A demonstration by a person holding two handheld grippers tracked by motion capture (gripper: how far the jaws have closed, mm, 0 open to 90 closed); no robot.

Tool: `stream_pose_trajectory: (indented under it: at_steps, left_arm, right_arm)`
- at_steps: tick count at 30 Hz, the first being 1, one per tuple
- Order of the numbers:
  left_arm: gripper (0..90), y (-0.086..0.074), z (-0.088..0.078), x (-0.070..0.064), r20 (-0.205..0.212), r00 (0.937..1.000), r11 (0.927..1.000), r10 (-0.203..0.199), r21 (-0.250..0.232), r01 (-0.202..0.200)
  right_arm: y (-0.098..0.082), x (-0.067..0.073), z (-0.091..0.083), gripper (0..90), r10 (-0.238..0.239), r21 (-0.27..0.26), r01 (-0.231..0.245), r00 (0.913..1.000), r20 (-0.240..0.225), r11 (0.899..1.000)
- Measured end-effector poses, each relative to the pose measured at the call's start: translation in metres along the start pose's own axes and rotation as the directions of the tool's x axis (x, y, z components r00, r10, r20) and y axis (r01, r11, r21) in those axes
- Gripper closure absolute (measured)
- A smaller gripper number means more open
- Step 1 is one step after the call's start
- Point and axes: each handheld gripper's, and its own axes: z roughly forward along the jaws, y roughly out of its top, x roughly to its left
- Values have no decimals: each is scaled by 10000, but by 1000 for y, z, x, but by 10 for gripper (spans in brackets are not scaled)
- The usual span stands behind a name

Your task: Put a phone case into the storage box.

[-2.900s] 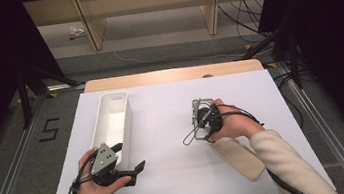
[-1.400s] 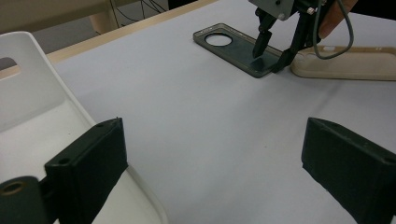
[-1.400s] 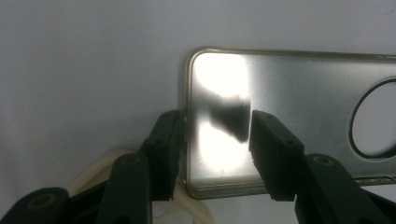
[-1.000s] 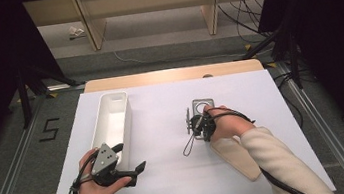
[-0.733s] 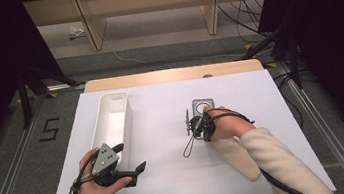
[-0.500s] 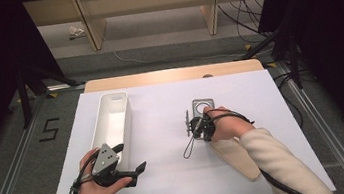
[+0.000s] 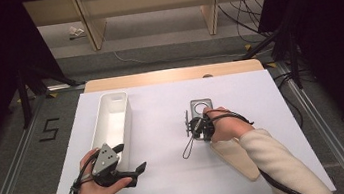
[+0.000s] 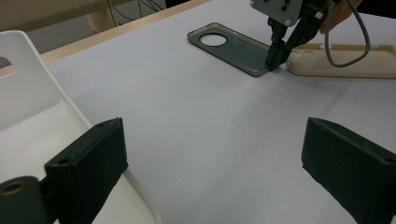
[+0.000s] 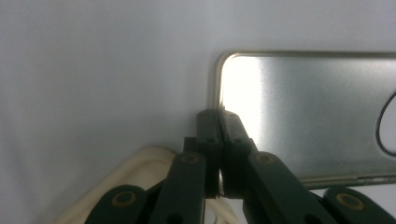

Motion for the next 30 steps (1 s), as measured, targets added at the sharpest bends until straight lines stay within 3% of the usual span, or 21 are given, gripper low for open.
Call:
stream_pose_trajectory:
  at_steps: [5, 12, 19, 20, 21, 22, 23, 24, 25, 26, 28, 29, 30]
  left_arm:
    - [62, 0, 0, 0, -5, 10000, 10000, 3, -6, -3]
    - [64, 0, 0, 0, -29, 10000, 10000, 4, 2, -4]
    - [66, 0, 0, 0, -58, 10000, 10000, 4, -1, -4]
    - [66, 0, 0, 0, -72, 10000, 10000, -1, -1, 1]
    - [67, 0, 0, 0, -72, 10000, 10000, -1, -1, 1]
    - [67, 0, 0, 1, -86, 10000, 10000, -1, -2, 1]
    - [68, 0, 0, 1, -86, 10000, 10000, -1, -2, 1]
    - [70, 0, 0, 1, -105, 9999, 10000, 5, 2, -5]
    - [70, 0, 0, 1, -109, 9999, 10000, -9, -4, 9]
    - [71, 0, 0, 2, -107, 9999, 10000, -24, -10, 24]
    - [75, 0, 0, 2, -117, 9999, 10000, -28, -5, 28]
    - [75, 0, 0, 2, -120, 9999, 10000, -36, -7, 36]
    - [76, 0, 0, 2, -127, 9999, 10000, -39, -14, 39]
  right_arm:
    - [-1, 1, -3, 890, -58, -352, 59, 10000, 39, 9994]
    - [-1, 1, -16, 890, 74, -736, -40, 9989, 461, 9973]
    - [-7, 5, -23, 889, 532, -1666, -439, 9972, 516, 9850]
    - [-10, 7, -23, 889, 677, -2086, -556, 9964, 511, 9764]
    - [-10, 7, -23, 889, 677, -2086, -556, 9964, 511, 9764]
    - [-14, 8, -23, 889, 845, -2581, -665, 9947, 592, 9638]
    - [-14, 8, -23, 889, 845, -2581, -665, 9947, 592, 9638]
    - [-19, 10, -23, 890, 1141, -3155, -915, 9920, 538, 9445]
    - [-19, 10, -23, 890, 1141, -3155, -915, 9920, 538, 9445]
    - [-24, 10, -23, 890, 1333, -3745, -1068, 9900, 455, 9210]
    - [-28, 11, -25, 890, 1604, -4206, -1288, 9862, 405, 8980]
    - [-28, 11, -25, 890, 1604, -4206, -1288, 9862, 405, 8980]
    - [-31, 10, -26, 891, 1710, -4674, -1405, 9850, 234, 8728]
